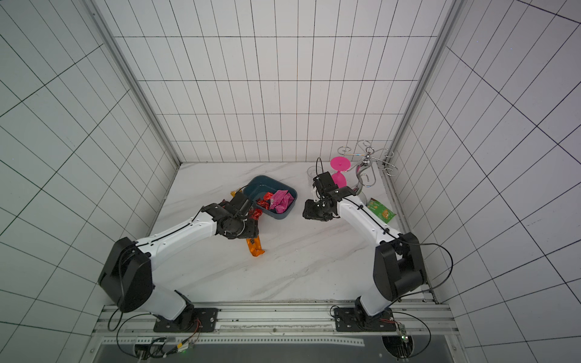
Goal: Put the tea bags into the storage box
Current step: Pick up the tea bag from the center of the board.
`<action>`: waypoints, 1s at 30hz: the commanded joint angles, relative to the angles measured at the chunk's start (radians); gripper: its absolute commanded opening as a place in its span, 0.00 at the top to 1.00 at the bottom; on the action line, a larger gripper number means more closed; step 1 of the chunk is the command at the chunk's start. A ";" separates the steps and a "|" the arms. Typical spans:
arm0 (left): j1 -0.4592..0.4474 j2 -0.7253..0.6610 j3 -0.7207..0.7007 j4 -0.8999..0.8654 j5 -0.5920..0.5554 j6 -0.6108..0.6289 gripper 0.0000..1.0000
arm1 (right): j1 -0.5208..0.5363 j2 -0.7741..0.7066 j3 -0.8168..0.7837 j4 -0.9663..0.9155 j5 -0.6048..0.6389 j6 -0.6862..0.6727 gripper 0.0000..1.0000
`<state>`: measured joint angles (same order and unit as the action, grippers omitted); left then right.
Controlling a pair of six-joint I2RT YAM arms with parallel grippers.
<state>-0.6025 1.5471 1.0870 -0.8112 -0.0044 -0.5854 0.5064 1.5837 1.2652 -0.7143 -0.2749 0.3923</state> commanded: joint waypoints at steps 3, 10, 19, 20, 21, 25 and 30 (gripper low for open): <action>0.000 0.080 -0.002 0.080 0.004 -0.033 0.29 | 0.010 -0.042 0.002 -0.063 0.018 -0.021 0.51; -0.003 0.142 -0.002 0.097 0.017 -0.033 0.35 | 0.011 -0.059 -0.033 -0.068 0.025 -0.018 0.51; -0.009 0.168 -0.010 0.122 0.035 -0.023 0.81 | 0.009 -0.047 -0.017 -0.085 0.023 -0.033 0.51; -0.014 0.168 -0.009 0.123 0.035 -0.021 0.82 | 0.010 -0.044 -0.014 -0.085 0.020 -0.035 0.51; -0.018 0.170 -0.006 0.121 0.036 -0.019 0.82 | 0.010 -0.042 -0.012 -0.085 0.020 -0.035 0.51; -0.027 0.182 -0.002 0.117 0.041 -0.011 0.84 | 0.011 -0.044 -0.010 -0.085 0.018 -0.032 0.51; -0.032 0.198 0.005 0.106 0.048 0.000 1.00 | 0.010 -0.065 -0.028 -0.081 0.029 -0.028 0.50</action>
<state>-0.6277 1.7157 1.0840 -0.7036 0.0296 -0.5987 0.5064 1.5429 1.2594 -0.7734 -0.2642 0.3706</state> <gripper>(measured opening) 0.048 0.494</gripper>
